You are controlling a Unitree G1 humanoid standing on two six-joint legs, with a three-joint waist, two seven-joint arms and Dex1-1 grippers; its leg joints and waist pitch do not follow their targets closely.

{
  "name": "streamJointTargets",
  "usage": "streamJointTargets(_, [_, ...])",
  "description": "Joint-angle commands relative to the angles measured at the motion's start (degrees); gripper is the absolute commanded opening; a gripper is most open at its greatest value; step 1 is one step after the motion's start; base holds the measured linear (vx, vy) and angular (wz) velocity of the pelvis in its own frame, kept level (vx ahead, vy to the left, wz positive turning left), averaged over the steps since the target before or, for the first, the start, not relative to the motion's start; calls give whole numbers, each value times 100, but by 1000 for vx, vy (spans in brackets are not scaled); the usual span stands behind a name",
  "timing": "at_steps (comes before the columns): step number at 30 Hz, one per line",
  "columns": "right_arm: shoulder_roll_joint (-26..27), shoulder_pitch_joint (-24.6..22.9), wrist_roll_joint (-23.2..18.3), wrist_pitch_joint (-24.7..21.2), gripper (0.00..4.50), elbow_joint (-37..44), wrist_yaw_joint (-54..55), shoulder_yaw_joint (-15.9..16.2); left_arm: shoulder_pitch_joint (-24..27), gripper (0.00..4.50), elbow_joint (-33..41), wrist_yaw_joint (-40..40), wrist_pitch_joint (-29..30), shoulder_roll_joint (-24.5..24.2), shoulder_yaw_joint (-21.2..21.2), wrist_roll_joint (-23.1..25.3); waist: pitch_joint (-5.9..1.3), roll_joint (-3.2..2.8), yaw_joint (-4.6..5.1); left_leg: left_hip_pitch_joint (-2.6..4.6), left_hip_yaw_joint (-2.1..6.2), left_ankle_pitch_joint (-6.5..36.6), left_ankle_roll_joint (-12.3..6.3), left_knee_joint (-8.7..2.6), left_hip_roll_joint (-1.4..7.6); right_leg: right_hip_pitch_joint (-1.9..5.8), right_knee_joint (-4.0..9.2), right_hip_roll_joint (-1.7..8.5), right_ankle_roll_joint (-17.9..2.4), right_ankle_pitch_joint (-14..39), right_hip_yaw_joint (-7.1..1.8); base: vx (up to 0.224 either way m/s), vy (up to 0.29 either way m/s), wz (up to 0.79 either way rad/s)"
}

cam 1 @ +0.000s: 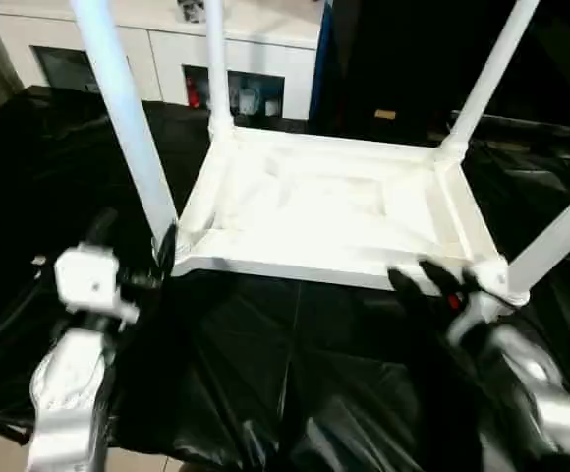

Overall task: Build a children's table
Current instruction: Rotate table base

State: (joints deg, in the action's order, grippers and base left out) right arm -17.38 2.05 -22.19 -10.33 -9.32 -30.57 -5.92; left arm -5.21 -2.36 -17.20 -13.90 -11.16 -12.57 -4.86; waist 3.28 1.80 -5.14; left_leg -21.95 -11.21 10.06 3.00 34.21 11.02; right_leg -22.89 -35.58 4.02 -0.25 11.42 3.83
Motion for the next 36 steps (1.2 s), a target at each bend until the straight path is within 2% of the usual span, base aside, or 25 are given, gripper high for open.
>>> streamJointTargets(1, [-68,-50,21,-368,347,118,269,-134,-276,445,-412,-214,211,-151,76,-97,-298,8,-9,105,188,1990,38,-487,231,145,630,401,-364,2326,-286,0,0,0])
streamJointTargets(3, [-89,-72,112,-556,347,90,426,-168,-541,445,-766,-220,339,-251,76,-110,-306,-10,3,103,199,1945,97,-493,234,145,618,408,-363,2266,-283,0,0,0])
streamJointTargets(4, [-114,-75,146,-628,347,79,453,-159,-669,445,-925,-185,411,-280,55,-113,-305,28,14,106,192,1972,104,-491,236,143,625,405,-358,2266,-281,0,0,0])
streamJointTargets(5, [-173,-94,181,-817,347,107,490,-125,-943,445,-1233,-277,540,-322,26,-224,-331,18,-6,153,192,1953,127,-478,238,130,609,410,-396,2175,-282,0,0,0])
streamJointTargets(6, [-190,-104,194,-872,347,135,511,-110,-1055,445,-1353,-345,567,-350,33,-248,-333,17,-8,152,187,1922,128,-476,233,130,606,408,-424,2097,-285,0,0,0])
streamJointTargets(7, [-203,-106,206,-949,347,159,557,-100,-1216,445,-1530,-443,608,-391,53,-265,-329,44,-9,128,183,1865,117,-486,226,147,601,406,-450,2008,-281,0,0,0])
streamJointTargets(9, [-201,-104,200,-1047,347,197,631,-107,-1379,445,-1704,-605,640,-416,69,-334,-343,27,-23,142,184,1816,129,-483,244,142,584,425,-516,1834,-288,0,0,0])
streamJointTargets(10, [-206,-82,224,-1105,347,190,685,-105,-1499,445,-1795,-788,712,-423,76,-453,-355,43,-26,123,180,1682,115,-483,257,174,541,435,-648,1496,-287,0,0,0])
streamJointTargets(11, [-213,-60,249,-1141,347,174,716,-100,-1585,445,-1858,-909,770,-434,88,-524,-362,47,-34,130,158,1574,88,-467,243,171,522,435,-731,1328,-290,0,0,0])
streamJointTargets(13, [-221,-36,271,-1261,347,191,768,-87,-1736,445,-1975,-1245,867,-464,137,-711,-371,60,-36,114,150,1454,48,-457,239,195,497,440,-801,1149,-293,0,0,0])
streamJointTargets(14, [-203,17,299,-1319,347,154,829,-70,-1816,445,-2024,-1793,1035,-542,289,-875,-370,78,-59,117,138,1308,-15,-443,234,201,484,461,-855,1078,-292,0,0,0])
streamJointTargets(16, [-191,60,312,-1332,347,106,853,-59,-1838,445,-2018,-2115,1143,-588,388,-959,-380,76,-54,101,136,1169,-32,-441,240,217,458,458,-889,973,-291,0,0,0])
streamJointTargets(19, [-182,211,408,-1285,347,-119,921,-28,-1845,445,-2001,-2570,1349,-671,524,-1109,-376,63,-48,126,124,1164,-25,-438,248,214,443,455,-998,857,-288,0,0,0])
streamJointTargets(20, [-167,413,528,-1221,347,-404,997,-1,-1827,445,-1959,-3077,1590,-773,679,-1258,-367,82,-43,133,115,1187,-7,-441,247,207,449,454,-1015,924,-289,0,0,0])
streamJointTargets(24, [-128,713,632,-1126,347,-785,1050,16,-1775,445,-1872,-3647,1870,-927,892,-1376,-348,67,-49,187,106,1471,111,-453,256,166,497,480,-962,1406,-302,0,0,0])
streamJointTargets(28, [-21,1139,650,-972,347,-1247,1054,13,-1575,445,-1408,-4519,2530,-1169,1217,-1798,-352,91,-46,155,111,1404,158,-468,258,193,469,493,-974,1469,-300,0,0,0])
streamJointTargets(32, [15,1296,760,-847,347,-1450,958,125,-1373,445,-897,-4875,3015,-1267,1412,-2132,-366,94,-31,164,97,1264,145,-448,268,195,420,481,-1039,1218,-304,0,0,0])
streamJointTargets(33, [23,1322,777,-823,347,-1485,944,136,-1341,445,-814,-4917,3091,-1278,1441,-2193,-359,97,-26,141,93,1212,118,-454,256,211,428,465,-1050,1161,-301,0,0,0])
streamJointTargets(34, [28,1337,787,-808,347,-1506,935,143,-1323,445,-764,-4942,3135,-1283,1457,-2229,-359,105,-15,137,95,1195,106,-451,256,219,420,467,-1058,1118,-303,0,0,0])
streamJointTargets(35, [57,1474,834,-703,347,-1706,842,197,-1227,445,-428,-5045,3462,-1268,1521,-2504,-363,141,-2,129,92,1184,108,-448,255,227,408,473,-1079,1158,-296,0,0,0])
streamJointTargets(36, [66,1535,858,-658,347,-1802,807,213,-1198,445,-313,-5100,3580,-1271,1560,-2582,-361,143,8,120,98,1183,107,-453,255,238,415,473,-1080,1198,-294,0,0,0])
